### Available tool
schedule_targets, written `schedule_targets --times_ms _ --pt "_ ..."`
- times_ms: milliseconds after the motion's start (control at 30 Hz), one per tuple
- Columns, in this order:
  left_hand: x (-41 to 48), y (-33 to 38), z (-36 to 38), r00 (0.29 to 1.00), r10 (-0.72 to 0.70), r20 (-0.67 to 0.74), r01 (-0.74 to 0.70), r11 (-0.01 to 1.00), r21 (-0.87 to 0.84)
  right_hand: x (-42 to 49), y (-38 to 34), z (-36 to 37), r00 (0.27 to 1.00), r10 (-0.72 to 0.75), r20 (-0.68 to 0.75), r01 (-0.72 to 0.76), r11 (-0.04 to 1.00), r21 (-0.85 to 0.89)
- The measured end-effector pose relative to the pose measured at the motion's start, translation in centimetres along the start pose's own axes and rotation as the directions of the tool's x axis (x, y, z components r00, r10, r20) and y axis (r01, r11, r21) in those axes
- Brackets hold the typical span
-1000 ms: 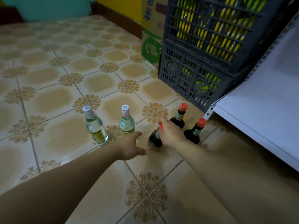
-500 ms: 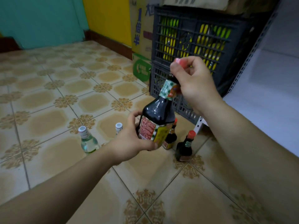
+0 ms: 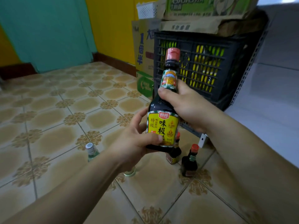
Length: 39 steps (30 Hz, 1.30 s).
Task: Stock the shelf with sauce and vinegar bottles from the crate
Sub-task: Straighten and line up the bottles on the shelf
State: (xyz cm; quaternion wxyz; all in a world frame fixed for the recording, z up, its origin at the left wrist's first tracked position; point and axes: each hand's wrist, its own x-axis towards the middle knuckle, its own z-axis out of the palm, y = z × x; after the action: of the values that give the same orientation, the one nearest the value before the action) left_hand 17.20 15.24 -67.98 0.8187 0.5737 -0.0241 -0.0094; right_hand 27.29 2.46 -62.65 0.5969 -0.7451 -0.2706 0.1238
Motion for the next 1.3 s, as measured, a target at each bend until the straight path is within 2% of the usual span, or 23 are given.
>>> schedule_targets --times_ms 167,300,367,500,633,800,1000,1133,1200,1233,1300 --pt "0.6 0.6 0.8 0.999 0.045 -0.013 -0.044 0.996 0.079 -0.3 -0.5 -1.2 0.997 -0.038 -0.071 0.039 0.999 0.021" --pt "2.5 1.7 2.1 0.99 0.138 -0.007 -0.138 0.988 0.075 -1.0 -1.6 -3.5 0.988 -0.127 -0.092 0.123 0.991 -0.053" --pt "4.4 2.6 3.6 0.983 0.181 0.034 -0.183 0.981 0.068 -1.3 -2.8 -5.9 0.983 -0.136 -0.125 0.125 0.988 -0.091" --pt "9.2 5.6 9.2 0.953 0.225 0.204 -0.239 0.97 0.046 -2.3 -7.3 -13.1 0.968 -0.137 -0.209 0.092 0.973 -0.213" --pt "13.4 9.4 16.2 0.896 0.253 0.364 -0.297 0.952 0.07 -4.5 -12.6 -20.2 0.924 -0.206 -0.323 0.104 0.946 -0.306" --pt "16.4 12.6 25.8 0.838 0.301 0.456 -0.386 0.917 0.105 -8.7 -16.8 -27.5 0.825 -0.292 -0.484 0.107 0.921 -0.374" --pt "18.2 12.8 36.8 0.709 0.305 0.636 -0.441 0.895 0.062 -15.7 -19.6 -34.5 0.752 -0.302 -0.586 -0.034 0.87 -0.492" --pt "19.3 12.3 43.5 0.633 0.23 0.739 -0.461 0.879 0.12 -19.4 -20.5 -39.4 0.668 -0.266 -0.695 -0.07 0.907 -0.414" --pt "20.6 12.0 46.7 0.581 0.156 0.799 -0.557 0.792 0.25 -21.1 -20.6 -42.0 0.609 -0.259 -0.749 -0.094 0.915 -0.393" --pt "21.5 11.9 47.7 0.582 0.123 0.804 -0.623 0.702 0.344 -21.7 -20.5 -43.3 0.586 -0.269 -0.764 -0.107 0.909 -0.402" --pt "23.5 11.7 49.3 0.641 0.068 0.765 -0.704 0.449 0.55 -22.7 -20.3 -46.0 0.544 -0.29 -0.787 -0.136 0.895 -0.424"
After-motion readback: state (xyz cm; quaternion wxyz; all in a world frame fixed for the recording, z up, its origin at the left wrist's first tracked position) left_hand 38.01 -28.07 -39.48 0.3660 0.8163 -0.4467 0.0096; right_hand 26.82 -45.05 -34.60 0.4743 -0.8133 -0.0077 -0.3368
